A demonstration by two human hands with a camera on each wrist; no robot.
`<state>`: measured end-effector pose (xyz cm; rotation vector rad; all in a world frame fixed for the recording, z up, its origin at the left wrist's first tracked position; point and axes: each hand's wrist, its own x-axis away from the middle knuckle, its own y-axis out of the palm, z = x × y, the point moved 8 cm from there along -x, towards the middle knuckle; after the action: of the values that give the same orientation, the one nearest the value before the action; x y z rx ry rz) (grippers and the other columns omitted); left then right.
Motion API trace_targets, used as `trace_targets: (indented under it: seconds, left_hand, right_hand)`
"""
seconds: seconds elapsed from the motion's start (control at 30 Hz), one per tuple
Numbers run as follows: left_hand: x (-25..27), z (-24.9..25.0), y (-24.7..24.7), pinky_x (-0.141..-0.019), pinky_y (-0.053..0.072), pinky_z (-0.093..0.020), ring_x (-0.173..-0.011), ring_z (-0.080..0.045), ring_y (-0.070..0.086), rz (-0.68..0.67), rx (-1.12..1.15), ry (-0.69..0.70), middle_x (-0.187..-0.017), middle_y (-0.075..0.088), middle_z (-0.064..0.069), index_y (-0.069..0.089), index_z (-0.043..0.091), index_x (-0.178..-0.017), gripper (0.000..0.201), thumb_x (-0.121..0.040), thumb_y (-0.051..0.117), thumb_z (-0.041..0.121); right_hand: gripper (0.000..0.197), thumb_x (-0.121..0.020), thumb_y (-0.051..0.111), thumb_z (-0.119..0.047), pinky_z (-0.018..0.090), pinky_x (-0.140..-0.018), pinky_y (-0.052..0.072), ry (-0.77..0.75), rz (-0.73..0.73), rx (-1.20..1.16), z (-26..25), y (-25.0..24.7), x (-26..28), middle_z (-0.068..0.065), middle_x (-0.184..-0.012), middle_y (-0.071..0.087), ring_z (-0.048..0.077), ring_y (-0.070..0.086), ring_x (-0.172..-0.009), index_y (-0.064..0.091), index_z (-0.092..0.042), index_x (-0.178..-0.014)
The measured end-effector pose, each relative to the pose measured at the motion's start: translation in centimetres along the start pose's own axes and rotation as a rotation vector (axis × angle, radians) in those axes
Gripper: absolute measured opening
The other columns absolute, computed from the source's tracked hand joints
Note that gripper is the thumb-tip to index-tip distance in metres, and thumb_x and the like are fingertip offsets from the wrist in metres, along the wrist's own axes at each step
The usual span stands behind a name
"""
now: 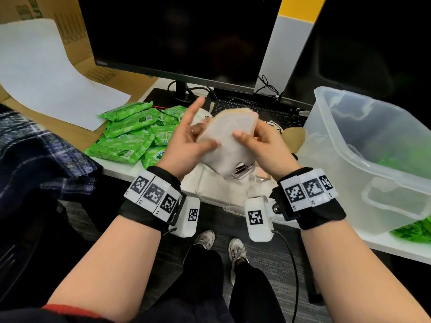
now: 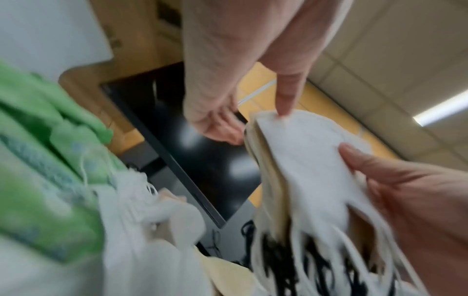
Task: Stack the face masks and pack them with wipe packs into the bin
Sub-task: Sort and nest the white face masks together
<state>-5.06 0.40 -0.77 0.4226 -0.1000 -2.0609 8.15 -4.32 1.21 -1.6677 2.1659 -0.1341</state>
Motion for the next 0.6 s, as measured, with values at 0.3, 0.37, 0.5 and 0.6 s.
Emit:
trace_targets:
  seconds: [0.3,0.37,0.5,0.6]
  left_hand:
    - [-0.6,-1.0,1.1,-0.115,0.026,-0.040,-0.136,-0.014,0.032,0.202,0.139,-0.124,-0.154,0.021,-0.006,-0.008,0.031,-0.147,0.094,-0.079,0.057,0.043]
    - [-0.7,-0.9,0.6,-0.114,0.027,-0.044,-0.134,-0.017,0.033,0.235,0.110,-0.103,-0.150,0.022,-0.007,-0.009,0.031,-0.146,0.092,-0.084,0.058,0.027]
    - [-0.5,-0.4,-1.1,-0.090,0.052,-0.035,-0.100,-0.013,0.061,0.304,0.170,0.001,-0.125,0.053,-0.003,0.005,0.033,-0.146,0.091,-0.084,0.052,-0.014]
    - [-0.3,0.5,-2.5,-0.075,0.054,-0.028,-0.090,-0.005,0.064,0.285,0.103,0.123,-0.108,0.061,0.026,0.015,0.034,-0.142,0.095,-0.076,0.053,-0.021]
  right_hand:
    - [0.039,-0.092,0.047,-0.032,0.037,-0.103,0.043,-0.076,0.135,-0.073,-0.3,0.7,-0.1,-0.005,-0.121,0.052,0.012,0.051,-0.117,0.031,-0.017,-0.124]
    - [0.063,-0.083,0.063,-0.026,0.040,-0.101,0.045,-0.018,0.049,-0.074,0.5,1.0,-0.2,-0.001,-0.125,0.054,0.013,0.054,-0.117,0.026,-0.013,-0.132]
    - [0.085,-0.065,0.074,0.013,0.029,-0.093,0.050,0.058,-0.057,-0.027,1.1,0.7,-0.3,-0.007,-0.113,0.052,0.012,0.055,-0.110,0.026,-0.011,-0.131]
    - [0.073,-0.067,0.068,0.016,0.028,-0.069,0.058,0.103,0.013,-0.053,0.7,-0.5,-0.7,0.007,-0.109,0.058,0.019,0.066,-0.088,0.035,-0.015,-0.125]
